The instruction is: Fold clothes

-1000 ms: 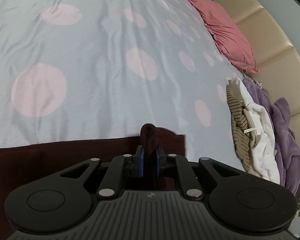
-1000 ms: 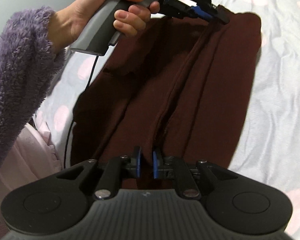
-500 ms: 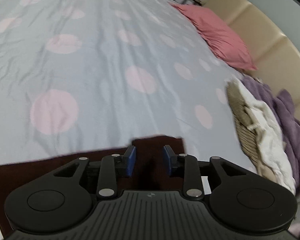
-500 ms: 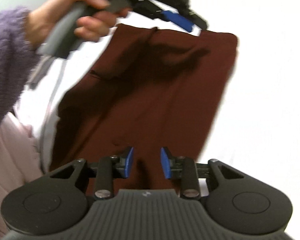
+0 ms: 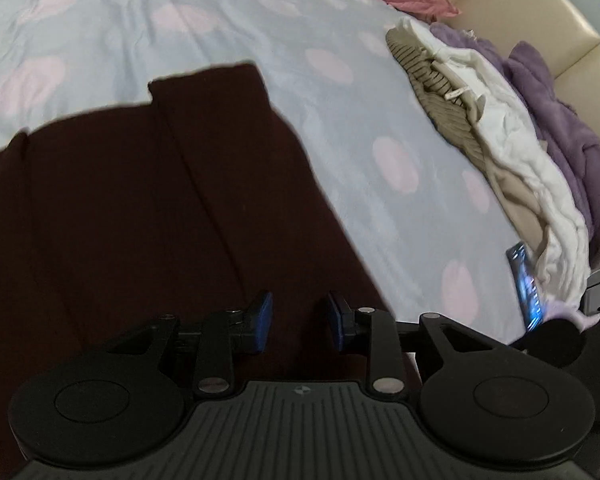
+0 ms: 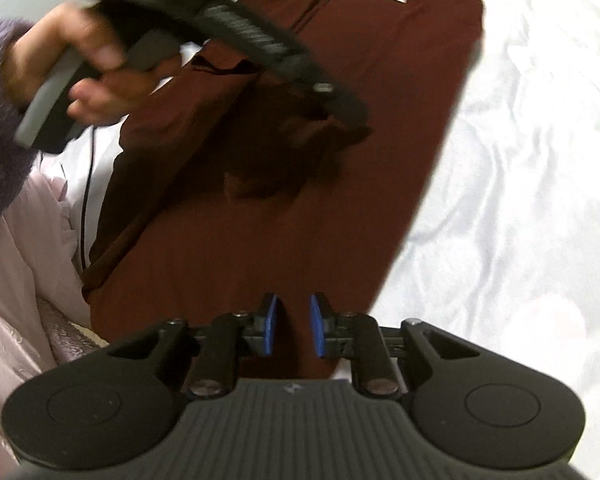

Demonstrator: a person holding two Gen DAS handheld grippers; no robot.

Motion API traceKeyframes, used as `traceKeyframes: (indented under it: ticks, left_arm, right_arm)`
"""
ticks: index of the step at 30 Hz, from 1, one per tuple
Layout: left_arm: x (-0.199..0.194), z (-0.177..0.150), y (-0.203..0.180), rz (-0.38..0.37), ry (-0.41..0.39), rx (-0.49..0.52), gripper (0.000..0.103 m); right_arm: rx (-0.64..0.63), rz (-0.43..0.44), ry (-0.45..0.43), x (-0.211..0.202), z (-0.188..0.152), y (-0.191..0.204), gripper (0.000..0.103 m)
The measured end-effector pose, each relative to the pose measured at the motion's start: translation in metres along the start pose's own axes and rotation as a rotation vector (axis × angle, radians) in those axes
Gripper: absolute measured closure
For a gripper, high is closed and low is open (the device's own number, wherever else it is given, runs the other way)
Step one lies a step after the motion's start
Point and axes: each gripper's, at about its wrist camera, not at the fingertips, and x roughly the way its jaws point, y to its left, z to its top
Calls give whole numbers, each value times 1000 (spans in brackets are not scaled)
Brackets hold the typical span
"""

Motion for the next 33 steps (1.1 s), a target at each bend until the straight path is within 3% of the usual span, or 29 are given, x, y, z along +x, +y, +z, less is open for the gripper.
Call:
traceKeyframes:
  ticks: [5,9,13,19,24,28,33]
  left_arm:
    - [-27,-27,-13,39,-25,25,76]
    - [-32,-52,-31,15,21,54,76]
    - [-23,-79,-40,87,69,70,76]
    - [-71,-86,-39,121,-48,21,76]
    - [-132,-98,-13,205,-178,-72,73]
    - [-165,-107,14,292,-201,-130,73]
    - [-180,-109,42,330,-188,-140,73]
  right_arm:
    - [-13,-1,-6,-15,-13,-4,80]
    - [-49,-36,11,-8,-27,-2,80]
    - [-43,-61,10,-16,-32,-1,79]
    - [-17,-55,-79,-35,-30,21,75]
    - [-80,-44,-156,-35,-24,70,75]
    - [-110,-42,-169,-14,-13,111,73]
    - [-97,-22,-180,9,-4,136,64]
